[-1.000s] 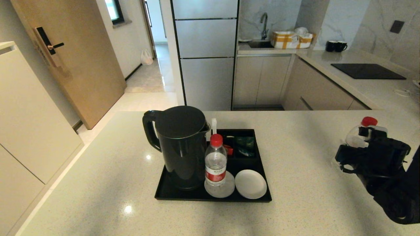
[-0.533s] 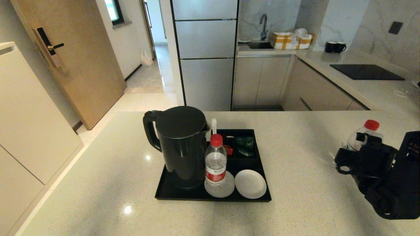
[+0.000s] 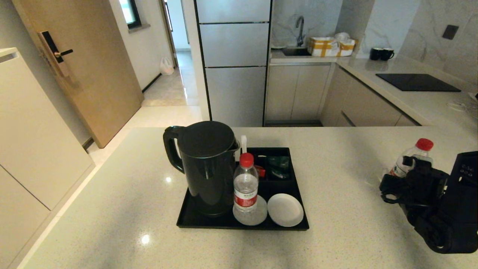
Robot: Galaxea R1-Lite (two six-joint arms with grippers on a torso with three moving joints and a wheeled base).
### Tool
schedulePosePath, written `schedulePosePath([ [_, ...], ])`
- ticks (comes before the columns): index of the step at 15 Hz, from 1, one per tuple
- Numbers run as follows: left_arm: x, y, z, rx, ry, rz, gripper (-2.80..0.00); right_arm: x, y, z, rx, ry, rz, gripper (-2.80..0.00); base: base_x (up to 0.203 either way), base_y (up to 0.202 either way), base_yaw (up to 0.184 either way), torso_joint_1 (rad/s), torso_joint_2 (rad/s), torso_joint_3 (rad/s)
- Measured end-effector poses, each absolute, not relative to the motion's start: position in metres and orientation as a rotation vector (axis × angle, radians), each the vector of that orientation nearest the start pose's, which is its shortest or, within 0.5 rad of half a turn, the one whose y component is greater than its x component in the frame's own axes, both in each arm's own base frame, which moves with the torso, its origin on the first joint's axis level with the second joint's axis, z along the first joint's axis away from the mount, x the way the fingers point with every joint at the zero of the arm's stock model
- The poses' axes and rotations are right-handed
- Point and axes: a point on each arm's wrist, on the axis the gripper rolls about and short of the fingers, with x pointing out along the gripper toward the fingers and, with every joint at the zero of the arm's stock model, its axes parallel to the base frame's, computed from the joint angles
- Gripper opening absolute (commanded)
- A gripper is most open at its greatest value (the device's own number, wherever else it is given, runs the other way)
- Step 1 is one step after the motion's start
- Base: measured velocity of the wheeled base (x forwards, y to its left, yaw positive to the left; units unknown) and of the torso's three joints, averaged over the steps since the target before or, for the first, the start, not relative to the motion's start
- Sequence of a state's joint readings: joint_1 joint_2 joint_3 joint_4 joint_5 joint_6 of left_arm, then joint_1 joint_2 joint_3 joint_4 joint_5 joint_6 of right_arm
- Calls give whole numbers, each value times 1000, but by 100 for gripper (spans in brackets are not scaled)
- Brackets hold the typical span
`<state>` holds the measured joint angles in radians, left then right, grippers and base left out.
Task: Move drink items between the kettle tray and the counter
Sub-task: Place it on the right
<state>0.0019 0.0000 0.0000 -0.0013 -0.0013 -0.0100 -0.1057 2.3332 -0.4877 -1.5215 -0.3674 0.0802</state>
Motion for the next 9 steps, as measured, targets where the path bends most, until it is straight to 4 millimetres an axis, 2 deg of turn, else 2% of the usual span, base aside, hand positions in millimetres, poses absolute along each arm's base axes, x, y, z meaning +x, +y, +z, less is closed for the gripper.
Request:
schedulePosePath([
  [9, -23, 0, 76, -10, -1, 0, -280, 311, -40, -9, 34, 367, -455, 0, 0, 0, 0, 0, 0, 0],
])
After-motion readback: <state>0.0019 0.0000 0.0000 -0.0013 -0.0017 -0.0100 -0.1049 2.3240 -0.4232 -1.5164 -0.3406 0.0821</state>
